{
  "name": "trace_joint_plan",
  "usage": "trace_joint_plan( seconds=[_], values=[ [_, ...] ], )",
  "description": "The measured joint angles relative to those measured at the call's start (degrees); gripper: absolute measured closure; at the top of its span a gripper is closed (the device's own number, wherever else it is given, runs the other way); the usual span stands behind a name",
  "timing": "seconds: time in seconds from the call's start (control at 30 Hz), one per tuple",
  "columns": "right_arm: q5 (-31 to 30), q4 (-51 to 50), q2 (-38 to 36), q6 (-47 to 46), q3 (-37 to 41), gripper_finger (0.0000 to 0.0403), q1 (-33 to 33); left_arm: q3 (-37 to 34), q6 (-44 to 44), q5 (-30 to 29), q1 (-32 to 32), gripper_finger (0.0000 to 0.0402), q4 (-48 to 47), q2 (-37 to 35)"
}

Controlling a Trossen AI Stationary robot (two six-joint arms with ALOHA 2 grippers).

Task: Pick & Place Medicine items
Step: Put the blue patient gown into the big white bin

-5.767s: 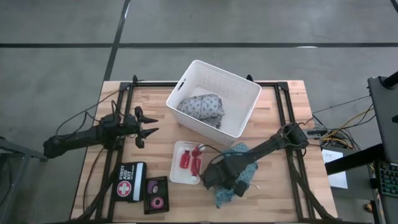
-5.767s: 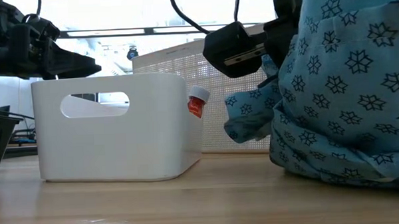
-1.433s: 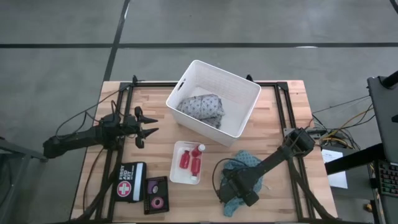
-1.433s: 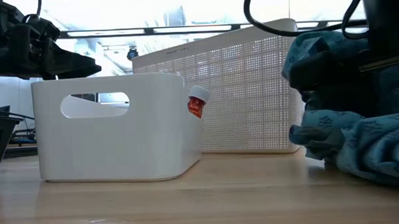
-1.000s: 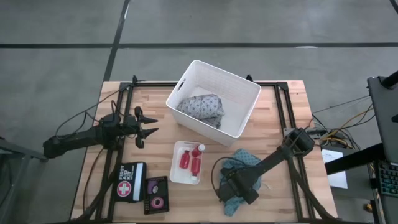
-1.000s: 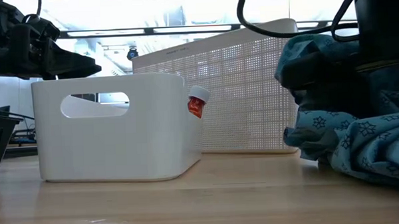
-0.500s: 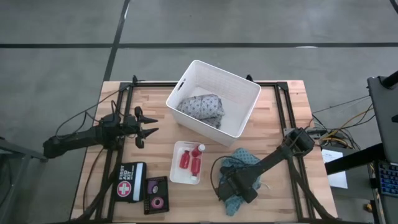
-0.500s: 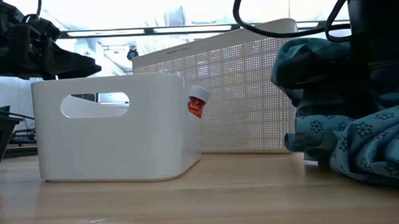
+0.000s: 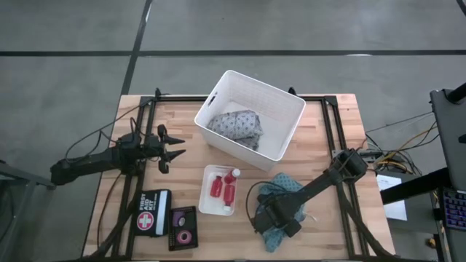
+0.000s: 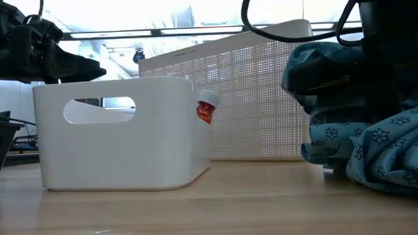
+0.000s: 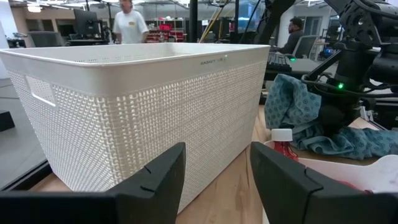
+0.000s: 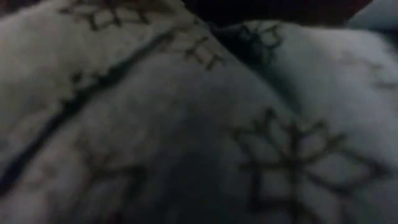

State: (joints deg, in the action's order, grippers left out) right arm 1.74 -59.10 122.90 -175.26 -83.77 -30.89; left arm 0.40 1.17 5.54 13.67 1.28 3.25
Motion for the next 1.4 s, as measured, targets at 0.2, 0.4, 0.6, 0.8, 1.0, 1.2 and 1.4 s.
trace_joint_plan(
  seconds=[0.2,0.4,0.6,0.8,1.0,1.2,1.4],
  values=[
    [-0.15,-0.34,-0.55,0.00,0.00,0.0352,0.04,0.00,0.02,0.00,0.00,0.0217,-0.02,0.00],
    [-0.15,-1.51,-1.82,-0.02,-1.46,0.0286,0.05,0.00,0.01,-0.01,0.01,0.0217,-0.01,0.00],
    [-1.14,-5.49,-1.65,-0.50,-3.72,0.0255,0.24,0.00,0.02,0.00,0.00,0.0217,0.00,0.00],
    [-6.06,-5.87,-1.65,-0.28,-3.69,0.0265,0.26,0.00,0.02,0.00,0.00,0.0217,-0.02,0.00],
    [-6.43,-5.89,-1.67,-0.09,-3.72,0.0276,0.26,0.00,0.02,0.00,0.00,0.0217,-0.02,0.00],
    [-6.71,-6.23,-1.68,10.12,-3.76,0.0296,0.24,0.00,0.02,0.00,0.02,0.0217,-0.02,0.00],
    [-6.85,-6.39,-1.78,20.24,-3.76,0.0318,0.35,0.00,0.02,0.00,0.02,0.0217,-0.01,0.00]
  ],
)
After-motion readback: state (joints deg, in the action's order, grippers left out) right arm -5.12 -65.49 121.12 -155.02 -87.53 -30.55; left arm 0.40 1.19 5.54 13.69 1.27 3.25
